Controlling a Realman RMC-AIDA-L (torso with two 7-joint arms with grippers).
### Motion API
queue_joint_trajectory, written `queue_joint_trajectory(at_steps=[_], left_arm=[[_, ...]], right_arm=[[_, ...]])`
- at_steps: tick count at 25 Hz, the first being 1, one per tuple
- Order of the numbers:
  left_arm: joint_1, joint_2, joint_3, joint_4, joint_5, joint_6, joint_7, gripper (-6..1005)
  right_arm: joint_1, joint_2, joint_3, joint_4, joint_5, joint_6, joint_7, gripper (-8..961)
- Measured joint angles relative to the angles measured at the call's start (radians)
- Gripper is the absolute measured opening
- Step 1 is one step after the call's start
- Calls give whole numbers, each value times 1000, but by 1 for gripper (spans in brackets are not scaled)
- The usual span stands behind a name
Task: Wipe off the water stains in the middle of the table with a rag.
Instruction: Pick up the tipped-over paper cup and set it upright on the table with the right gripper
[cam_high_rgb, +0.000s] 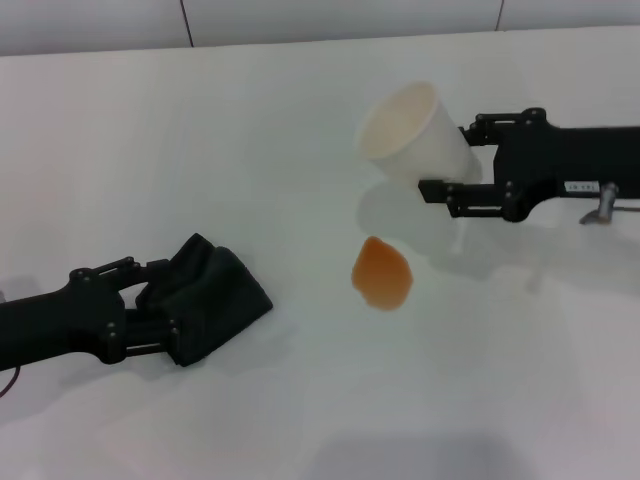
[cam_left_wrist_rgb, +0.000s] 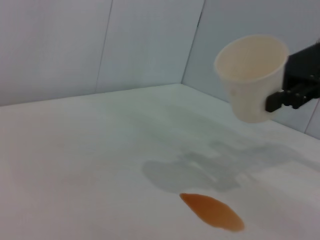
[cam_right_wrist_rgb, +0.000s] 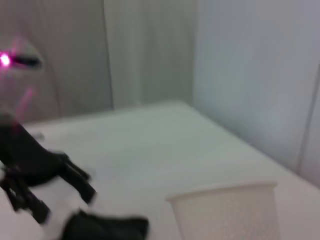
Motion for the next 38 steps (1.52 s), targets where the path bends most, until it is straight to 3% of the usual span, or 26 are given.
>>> queue_joint_trajectory(at_steps=[2, 4, 5, 12, 28, 38], left_arm=[[-1, 0, -1, 0, 0, 0, 0, 894], [-2, 0, -2, 0, 0, -1, 0, 893], [-3, 0, -2, 0, 0, -2, 0, 893], [-13, 0, -2, 0, -1, -6, -1, 894], [-16, 0, -2, -1, -1, -16, -3, 894], [-18, 0, -2, -1, -1, -16, 0, 893]], right_arm=[[-6, -1, 6, 139, 136, -3, -173, 661], [-7, -1, 7, 187, 183, -5, -235, 661], [-7, -2, 9, 284, 255, -1, -349, 662], [2, -1, 10, 463, 325, 35, -520, 663], [14, 4, -1, 621, 339, 133, -649, 666], [8, 2, 3, 633, 341, 160, -651, 669]])
